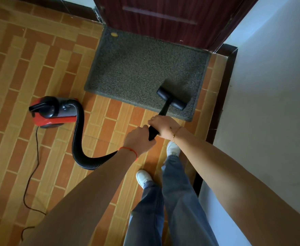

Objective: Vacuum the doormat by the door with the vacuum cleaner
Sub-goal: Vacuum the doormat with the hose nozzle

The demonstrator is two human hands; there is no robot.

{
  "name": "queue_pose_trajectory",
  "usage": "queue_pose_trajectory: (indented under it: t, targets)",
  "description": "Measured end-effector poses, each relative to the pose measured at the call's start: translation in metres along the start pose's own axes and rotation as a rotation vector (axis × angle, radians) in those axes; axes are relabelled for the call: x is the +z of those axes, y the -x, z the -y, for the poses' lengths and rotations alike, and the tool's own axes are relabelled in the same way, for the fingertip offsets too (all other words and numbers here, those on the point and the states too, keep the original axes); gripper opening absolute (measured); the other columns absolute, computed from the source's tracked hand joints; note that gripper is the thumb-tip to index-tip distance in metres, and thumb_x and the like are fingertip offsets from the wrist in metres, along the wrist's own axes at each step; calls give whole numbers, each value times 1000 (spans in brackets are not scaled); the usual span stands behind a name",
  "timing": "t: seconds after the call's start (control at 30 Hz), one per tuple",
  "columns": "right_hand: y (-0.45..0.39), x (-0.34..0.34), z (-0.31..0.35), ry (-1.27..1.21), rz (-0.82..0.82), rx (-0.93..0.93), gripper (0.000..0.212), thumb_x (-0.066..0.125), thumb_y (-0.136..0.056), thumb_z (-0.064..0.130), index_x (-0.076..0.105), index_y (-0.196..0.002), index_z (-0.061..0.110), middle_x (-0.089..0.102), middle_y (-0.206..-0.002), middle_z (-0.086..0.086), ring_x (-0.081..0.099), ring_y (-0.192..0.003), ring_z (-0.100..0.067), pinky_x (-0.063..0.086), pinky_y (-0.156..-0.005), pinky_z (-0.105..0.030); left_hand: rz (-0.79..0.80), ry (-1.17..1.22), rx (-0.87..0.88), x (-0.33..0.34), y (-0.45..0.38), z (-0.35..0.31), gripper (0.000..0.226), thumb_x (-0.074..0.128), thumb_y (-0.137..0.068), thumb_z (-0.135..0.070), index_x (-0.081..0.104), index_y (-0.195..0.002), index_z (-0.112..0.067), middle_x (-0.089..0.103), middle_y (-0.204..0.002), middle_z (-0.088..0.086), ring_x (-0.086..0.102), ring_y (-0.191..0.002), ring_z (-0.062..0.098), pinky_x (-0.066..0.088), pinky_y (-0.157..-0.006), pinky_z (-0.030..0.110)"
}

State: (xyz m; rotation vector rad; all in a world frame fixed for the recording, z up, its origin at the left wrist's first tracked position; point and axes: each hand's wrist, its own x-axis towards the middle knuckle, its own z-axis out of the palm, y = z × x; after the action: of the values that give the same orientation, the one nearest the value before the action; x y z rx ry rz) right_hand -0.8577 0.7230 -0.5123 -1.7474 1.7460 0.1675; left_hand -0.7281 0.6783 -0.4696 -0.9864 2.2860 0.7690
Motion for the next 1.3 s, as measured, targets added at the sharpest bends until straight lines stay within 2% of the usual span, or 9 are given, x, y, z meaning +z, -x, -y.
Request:
queue_pose_trajectory:
  t: [0.13, 0.33, 0.5, 0.67, 0.9, 1.17, 1.3]
  targets:
    - [5, 13, 33, 13, -7, -18, 16, 52, -93, 8, 58, -106, 14, 62, -107, -3, 59, -103, -21, 43, -78, -28, 1, -14, -10, 12, 27, 20, 25, 53, -89, -35, 48, -96, -12, 52, -75, 1, 53, -59, 20, 39, -49, 28]
    - [8, 25, 66, 27, 19, -33, 16, 53, -92, 8, 59, -105, 14, 62, -106, -4, 59, -103, -21, 50, -81, -32, -13, -43, -42, 25, 55, 40, 26, 51, -91, -37, 47, -100, -13, 45, -69, -3, 52, -62, 19, 42, -52, 29]
    - [8, 33, 80, 44, 7, -55, 16, 53, -92, 8, 58, -106, 14, 62, -108, -3, 59, -105, -20, 48, -81, -31, -24, -31, -60, 35, 65, 50, 26, 50, -91, -38, 48, -99, -13, 45, -68, -4, 48, -56, 15, 33, -44, 25]
    - [7, 35, 79, 57, -4, -62, 23, 55, -91, 6, 57, -112, 15, 61, -113, -2, 57, -110, -19, 48, -86, -30, -27, -20, -60, 36, 65, 52, 26, 50, -90, -38, 48, -100, -13, 46, -70, -3, 51, -60, 17, 37, -47, 25]
    - [-1, 22, 49, 68, 12, -78, 25, 54, -90, 4, 57, -112, 14, 60, -114, -2, 55, -111, -20, 50, -88, -31, -17, 6, -49, 28, 36, 38, 29, 53, -89, -37, 49, -101, -11, 49, -71, -2, 51, -59, 19, 40, -49, 28]
    - [-25, -19, -21, 105, 56, -65, 28, 53, -88, 0, 54, -113, 13, 58, -118, -3, 54, -116, -21, 48, -84, -33, -35, 91, -77, -2, -28, -2, 30, 54, -88, -36, 49, -101, -9, 55, -80, 4, 56, -65, 25, 44, -55, 31]
    - [-39, -48, -60, 120, 87, -71, 34, 55, -87, -2, 54, -118, 13, 56, -123, -4, 51, -120, -21, 49, -86, -35, -50, 129, -84, -26, -62, -26, 30, 55, -89, -34, 50, -102, -8, 55, -80, 4, 55, -65, 23, 46, -56, 31]
